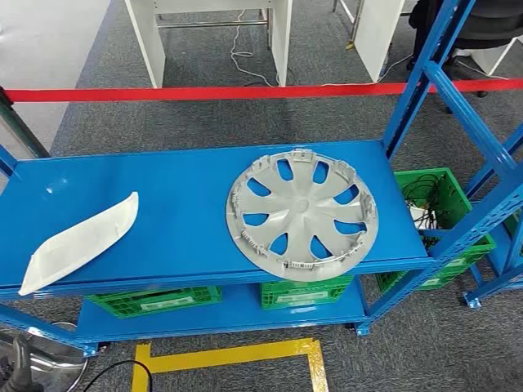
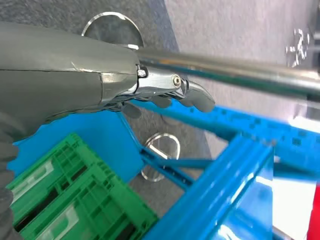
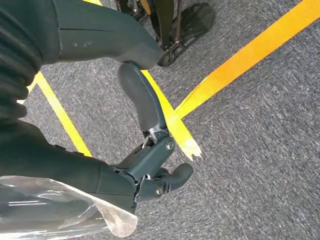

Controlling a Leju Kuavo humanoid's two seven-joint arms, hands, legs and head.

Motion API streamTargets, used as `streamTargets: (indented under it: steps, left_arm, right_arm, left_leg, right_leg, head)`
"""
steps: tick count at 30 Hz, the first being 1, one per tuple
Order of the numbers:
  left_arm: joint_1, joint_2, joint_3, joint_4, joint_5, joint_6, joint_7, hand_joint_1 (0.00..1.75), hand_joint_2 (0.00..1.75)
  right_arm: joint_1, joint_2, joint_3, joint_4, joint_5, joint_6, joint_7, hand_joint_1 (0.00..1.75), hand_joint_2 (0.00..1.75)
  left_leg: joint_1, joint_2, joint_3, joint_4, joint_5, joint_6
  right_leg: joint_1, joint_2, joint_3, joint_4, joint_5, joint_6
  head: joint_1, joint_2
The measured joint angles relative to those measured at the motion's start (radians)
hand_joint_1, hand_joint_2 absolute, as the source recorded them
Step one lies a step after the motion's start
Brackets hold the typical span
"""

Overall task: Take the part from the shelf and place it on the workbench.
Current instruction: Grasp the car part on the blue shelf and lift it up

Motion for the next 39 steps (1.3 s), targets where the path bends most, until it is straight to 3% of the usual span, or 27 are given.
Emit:
streamTargets:
  steps: [4, 7, 10, 14, 17, 23, 28, 31, 35, 39]
  left_arm:
    - [0.015, 0.0, -0.004, -0.029, 0.053, 0.013, 0.0, 0.0, 1.75]
    - [0.053, 0.0, -0.057, -0.103, 0.102, 0.079, 0.0, 0.0, 1.75]
    - [0.112, 0.002, -0.167, -0.231, 0.006, 0.151, 0.0, 0.0, 1.75]
    - [0.188, 0.008, -0.366, -0.425, -0.185, 0.315, -0.001, 0.0, 1.75]
    - [0.227, 0.017, -0.496, -0.525, -0.219, 0.411, -0.001, 0.0, 1.75]
    - [0.268, 0.063, -0.678, -0.633, -0.251, 0.512, -0.001, 0.0, 1.75]
    - [0.285, 0.162, -0.857, -0.63, -0.358, 0.675, -0.001, 0.0, 1.75]
    - [0.278, 0.214, -0.939, -0.566, -0.459, 0.712, 0.001, 0.0, 1.75]
    - [0.251, 0.248, -0.965, -0.42, -0.67, 0.711, 0.007, 0.0, 1.75]
    - [0.232, 0.265, -0.968, -0.336, -0.694, 0.707, 0.005, 0.0, 1.75]
  right_arm:
    - [0.0, 0.001, -0.003, 0.0, 0.006, -0.002, 0.005, 0.0, 1.75]
    - [0.0, 0.002, -0.008, 0.0, 0.016, -0.004, 0.007, 0.0, 1.75]
    - [0.0, 0.003, -0.017, 0.0, 0.03, -0.004, 0.009, 0.0, 1.75]
    - [0.0, 0.005, -0.024, 0.0, 0.056, -0.004, 0.014, 0.0, 1.75]
    - [0.0, 0.006, -0.027, 0.0, 0.07, -0.004, 0.019, 0.0, 1.75]
    - [-0.001, 0.007, -0.04, 0.0, 0.093, -0.002, 0.025, 0.0, 1.75]
    - [-0.003, 0.007, -0.05, 0.0, 0.123, 0.003, 0.028, 0.0, 1.75]
    - [-0.003, 0.007, -0.051, 0.0, 0.14, 0.011, 0.03, 0.0, 1.75]
    - [-0.005, 0.007, -0.055, 0.0, 0.159, 0.021, 0.034, 0.0, 1.75]
    - [-0.005, 0.007, -0.058, 0.0, 0.161, 0.022, 0.035, 0.0, 1.75]
  left_leg:
    - [0.0, 0.0, 0.0, 0.0, 0.0, 0.0]
    - [0.0, 0.0, 0.0, 0.0, 0.0, 0.0]
    - [0.0, 0.0, -0.001, 0.0, 0.0, 0.0]
    - [0.0, 0.0, -0.001, 0.0, 0.0, 0.0]
    - [0.0, 0.0, -0.001, 0.0, 0.0, 0.0]
    - [0.0, 0.0, -0.001, 0.0, 0.0, 0.0]
    - [0.0, 0.0, -0.001, 0.0, 0.0, 0.0]
    - [0.0, 0.0, -0.001, 0.0, 0.0, 0.0]
    - [0.0, 0.0, -0.001, 0.0, 0.0, 0.0]
    - [0.0, 0.0, -0.001, 0.0, 0.0, 0.0]
  right_leg:
    - [0.0, 0.0, 0.0, 0.0, 0.0, 0.0]
    - [0.0, 0.0, -0.001, 0.0, 0.0, 0.0]
    - [0.0, 0.0, -0.001, 0.0, 0.0, 0.0]
    - [0.0, 0.0, -0.001, 0.0, 0.0, 0.0]
    - [0.0, 0.0, -0.001, 0.0, 0.0, 0.0]
    - [0.0, 0.0, -0.001, 0.0, 0.0, 0.0]
    - [0.0, 0.0, -0.001, 0.0, 0.0, 0.0]
    - [0.0, 0.0, -0.001, 0.0, 0.0, 0.0]
    - [0.0, 0.001, -0.001, 0.0, 0.0, 0.0]
    - [0.0, 0.0, -0.001, 0.0, 0.0, 0.0]
  head:
    - [0.0, 0.0]
    - [0.0, 0.0]
    - [0.0, 0.0]
    - [0.0, 0.0]
    - [0.0, 0.0]
    - [0.0, 0.0]
    - [0.0, 0.0]
    - [0.0, 0.0]
    - [0.0, 0.0]
    - [0.0, 0.0]
